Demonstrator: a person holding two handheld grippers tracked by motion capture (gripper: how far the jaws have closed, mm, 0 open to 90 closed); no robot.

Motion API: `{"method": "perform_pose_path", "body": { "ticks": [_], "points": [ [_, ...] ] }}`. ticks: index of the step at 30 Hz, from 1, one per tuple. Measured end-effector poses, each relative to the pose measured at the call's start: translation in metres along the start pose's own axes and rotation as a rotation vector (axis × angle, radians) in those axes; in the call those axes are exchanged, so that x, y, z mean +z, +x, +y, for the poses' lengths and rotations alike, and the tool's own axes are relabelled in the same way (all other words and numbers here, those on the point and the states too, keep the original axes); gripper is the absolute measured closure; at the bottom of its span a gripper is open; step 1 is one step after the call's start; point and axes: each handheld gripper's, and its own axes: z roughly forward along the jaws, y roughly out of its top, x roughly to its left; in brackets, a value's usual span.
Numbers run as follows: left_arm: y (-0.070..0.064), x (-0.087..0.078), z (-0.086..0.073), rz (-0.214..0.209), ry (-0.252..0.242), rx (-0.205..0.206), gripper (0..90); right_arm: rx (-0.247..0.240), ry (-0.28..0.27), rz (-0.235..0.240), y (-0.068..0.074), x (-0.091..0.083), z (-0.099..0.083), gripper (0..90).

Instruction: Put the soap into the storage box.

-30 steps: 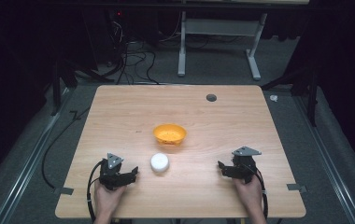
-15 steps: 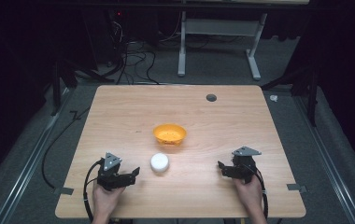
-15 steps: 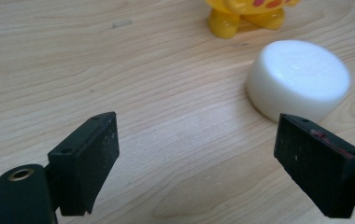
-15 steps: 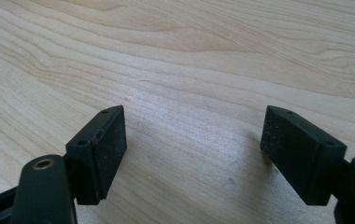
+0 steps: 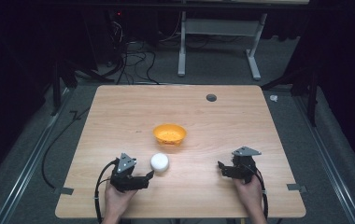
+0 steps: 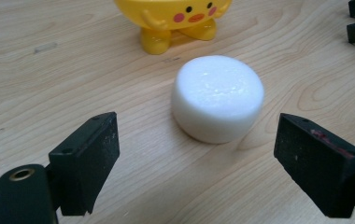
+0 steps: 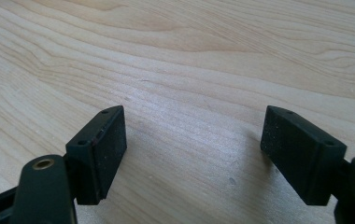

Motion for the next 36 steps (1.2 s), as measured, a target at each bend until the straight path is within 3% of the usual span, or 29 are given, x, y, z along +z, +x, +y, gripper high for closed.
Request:
{"method": "perform_pose_path", "body": {
  "ticks": [10, 20, 36],
  "points": [
    [-0.011, 0.018, 0.014, -0.018, 0.025, 0.039, 14.7, 0.001, 0.0, 0.0, 0.0, 0.0, 0.0, 23.3],
    [-0.023, 0.042, 0.024, 0.026, 0.076, 0.092, 14.6, 0.0, 0.0, 0.0, 0.0, 0.0, 0.0, 23.3],
    [-0.024, 0.071, 0.026, 0.051, 0.146, 0.077, 18.2, 0.003, 0.001, 0.002, 0.0, 0.0, 0.0, 23.1]
  ]
}}
